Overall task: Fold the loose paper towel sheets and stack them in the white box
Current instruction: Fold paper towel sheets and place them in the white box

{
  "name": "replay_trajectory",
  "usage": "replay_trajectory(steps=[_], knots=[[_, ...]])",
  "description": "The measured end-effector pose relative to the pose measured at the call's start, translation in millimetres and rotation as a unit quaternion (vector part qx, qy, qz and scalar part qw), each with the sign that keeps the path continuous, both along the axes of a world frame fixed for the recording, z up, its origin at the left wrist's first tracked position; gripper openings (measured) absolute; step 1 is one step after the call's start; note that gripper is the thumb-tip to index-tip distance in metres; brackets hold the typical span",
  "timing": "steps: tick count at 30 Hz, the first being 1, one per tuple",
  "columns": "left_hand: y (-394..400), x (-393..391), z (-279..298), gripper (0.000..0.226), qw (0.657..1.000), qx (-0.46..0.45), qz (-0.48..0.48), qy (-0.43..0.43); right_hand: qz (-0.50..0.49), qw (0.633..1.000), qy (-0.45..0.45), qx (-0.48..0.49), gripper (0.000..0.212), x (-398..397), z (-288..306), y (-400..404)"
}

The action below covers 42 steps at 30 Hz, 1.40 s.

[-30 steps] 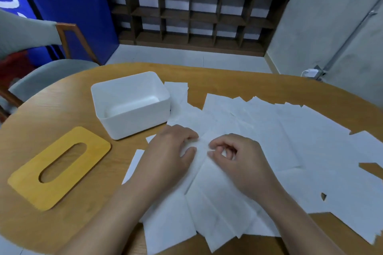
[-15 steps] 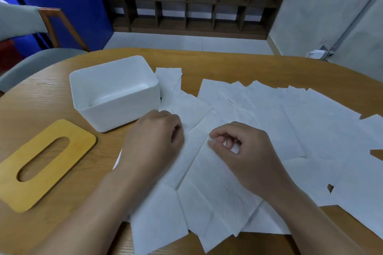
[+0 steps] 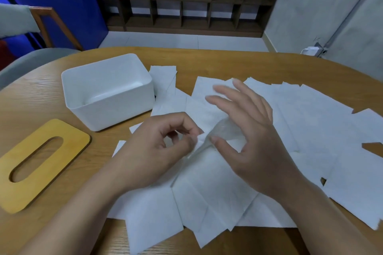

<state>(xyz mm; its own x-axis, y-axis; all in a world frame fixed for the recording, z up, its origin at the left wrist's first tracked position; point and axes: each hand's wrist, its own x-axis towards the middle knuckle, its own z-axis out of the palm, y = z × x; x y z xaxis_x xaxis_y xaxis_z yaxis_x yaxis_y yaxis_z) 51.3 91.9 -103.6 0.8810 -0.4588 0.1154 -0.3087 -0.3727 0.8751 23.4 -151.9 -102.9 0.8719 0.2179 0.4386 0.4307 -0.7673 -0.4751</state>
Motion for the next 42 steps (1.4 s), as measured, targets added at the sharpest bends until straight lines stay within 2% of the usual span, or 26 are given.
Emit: replay_trajectory(steps=[3,5,7,9,14,19,23,30,31,34,36,42], knots=[[1.7,3.3,-3.9,0.011,0.998,-0.052,-0.007,0.045,0.002,0.995,0.062,0.082,0.038,-4.8,3.6,-10.1],[-1.2,4.3,-4.2,0.015,0.995,-0.077,0.027,0.062,-0.015,0.975,0.136,0.177,0.03,-6.5,10.5,-15.8],[-6.4,4.3,-3.8,0.027,0.99,-0.094,0.052,0.091,-0.022,0.961,0.168,0.217,0.024,-6.7,14.2,-20.4],[-14.1,2.0,-2.1,0.032,0.989,-0.09,0.065,0.1,-0.028,0.959,0.191,0.208,0.02,-7.2,13.7,-23.3],[-26.8,-3.4,-10.5,0.005,0.995,0.016,0.096,0.02,-0.051,0.959,0.237,0.15,0.011,-12.5,6.7,-32.3],[-31.1,-7.6,-16.4,0.008,0.991,0.097,0.085,-0.026,-0.061,0.969,0.228,0.072,0.006,-17.7,-3.1,-37.1],[-31.7,-5.3,-20.0,0.007,0.988,0.113,0.097,-0.042,-0.077,0.975,0.206,0.037,0.008,-15.8,-9.5,-39.5],[-22.2,-0.6,-9.2,0.017,0.984,0.106,0.128,-0.067,-0.08,0.987,0.136,-0.034,0.032,-13.3,-15.7,-37.9],[-19.3,-0.5,-6.0,0.02,0.982,0.133,0.12,-0.06,-0.079,0.988,0.128,-0.031,0.031,-12.9,-15.2,-37.5],[-15.4,-6.1,2.8,0.052,0.959,0.274,0.074,-0.026,-0.063,0.991,0.119,-0.008,0.024,-12.2,-16.8,-34.2],[-15.6,-12.1,5.8,0.059,0.943,0.328,0.054,-0.018,-0.046,0.991,0.122,0.002,0.02,-12.6,-18.6,-30.3],[-0.8,-14.7,4.3,0.035,0.95,0.309,0.027,-0.043,-0.005,0.99,0.139,-0.023,0.013,-12.2,-22.3,-22.2]])
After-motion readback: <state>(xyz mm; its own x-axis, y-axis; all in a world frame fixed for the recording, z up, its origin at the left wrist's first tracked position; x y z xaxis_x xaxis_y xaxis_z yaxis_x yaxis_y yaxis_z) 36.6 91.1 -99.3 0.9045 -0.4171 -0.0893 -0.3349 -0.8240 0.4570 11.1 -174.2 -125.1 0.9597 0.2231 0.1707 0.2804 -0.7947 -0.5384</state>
